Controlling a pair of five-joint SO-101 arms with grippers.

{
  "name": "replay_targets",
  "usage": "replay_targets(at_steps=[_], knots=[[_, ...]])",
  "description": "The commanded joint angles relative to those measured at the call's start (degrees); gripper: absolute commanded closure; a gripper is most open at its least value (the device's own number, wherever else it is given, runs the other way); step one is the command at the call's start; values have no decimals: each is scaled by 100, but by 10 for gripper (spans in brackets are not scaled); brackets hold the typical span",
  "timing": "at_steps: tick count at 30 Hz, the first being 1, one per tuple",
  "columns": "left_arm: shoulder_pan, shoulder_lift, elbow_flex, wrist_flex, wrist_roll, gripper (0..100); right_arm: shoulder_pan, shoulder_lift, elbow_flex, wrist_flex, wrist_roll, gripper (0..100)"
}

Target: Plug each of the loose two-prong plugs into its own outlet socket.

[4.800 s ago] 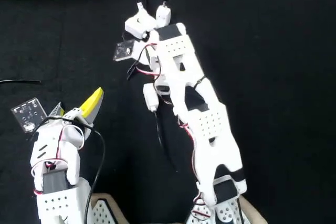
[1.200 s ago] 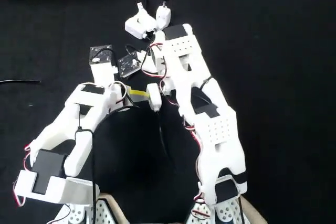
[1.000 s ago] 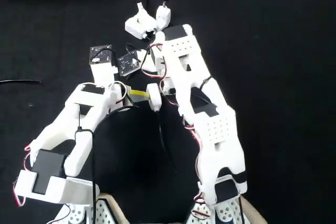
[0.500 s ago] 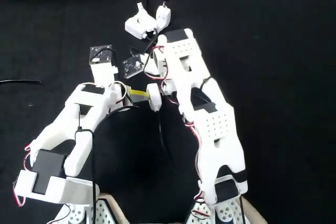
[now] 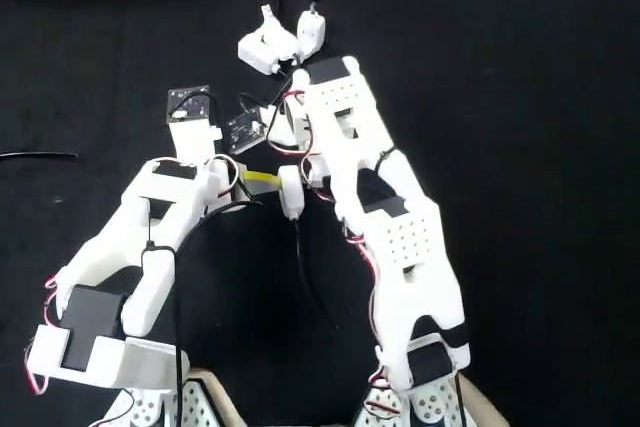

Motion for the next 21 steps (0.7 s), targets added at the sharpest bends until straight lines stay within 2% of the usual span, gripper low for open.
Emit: replay_targets(at_steps=[1, 12, 21], knots=[[22, -246, -84, 255, -44, 553, -440, -31, -110, -9, 18, 987], [31, -246, -40, 273, -229, 552, -589, -84, -163, -9, -580, 987], [31, -255, -251, 747, -229, 553, -598, -374, -189, 97, -1011, 986]])
